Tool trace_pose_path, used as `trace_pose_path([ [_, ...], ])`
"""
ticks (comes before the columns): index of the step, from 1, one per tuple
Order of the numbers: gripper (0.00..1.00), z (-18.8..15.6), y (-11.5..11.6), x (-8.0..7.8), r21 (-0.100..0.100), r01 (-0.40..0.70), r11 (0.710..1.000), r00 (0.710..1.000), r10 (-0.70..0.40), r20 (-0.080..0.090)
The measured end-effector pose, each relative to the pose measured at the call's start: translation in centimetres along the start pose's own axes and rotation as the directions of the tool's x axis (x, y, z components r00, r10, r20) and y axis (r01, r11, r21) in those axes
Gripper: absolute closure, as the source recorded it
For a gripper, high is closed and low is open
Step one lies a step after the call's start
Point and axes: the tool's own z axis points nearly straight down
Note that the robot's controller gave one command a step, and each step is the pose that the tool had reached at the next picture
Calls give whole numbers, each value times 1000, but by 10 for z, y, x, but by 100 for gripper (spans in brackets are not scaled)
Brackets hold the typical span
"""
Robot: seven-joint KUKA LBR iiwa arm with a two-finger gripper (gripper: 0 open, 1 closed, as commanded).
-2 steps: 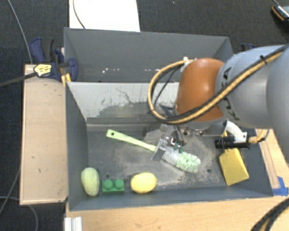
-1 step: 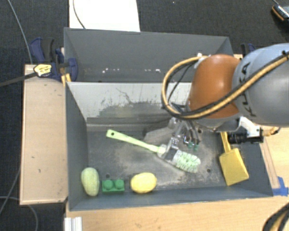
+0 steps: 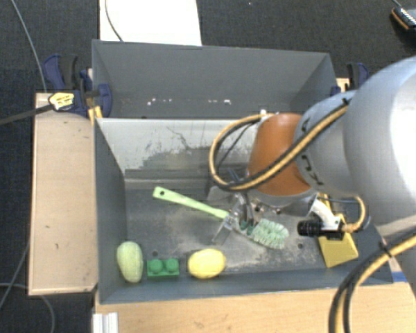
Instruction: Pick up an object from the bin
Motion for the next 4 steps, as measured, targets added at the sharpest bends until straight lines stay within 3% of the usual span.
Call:
trace_pose_path([
  [1,0,-90,-25,-2,-10,-7,1000,1000,7,19],
  [2,100,-12,-16,-6,4,-1,1000,1000,1,-4],
  [4,100,-13,-10,-12,2,1,1000,1000,-1,-1],
])
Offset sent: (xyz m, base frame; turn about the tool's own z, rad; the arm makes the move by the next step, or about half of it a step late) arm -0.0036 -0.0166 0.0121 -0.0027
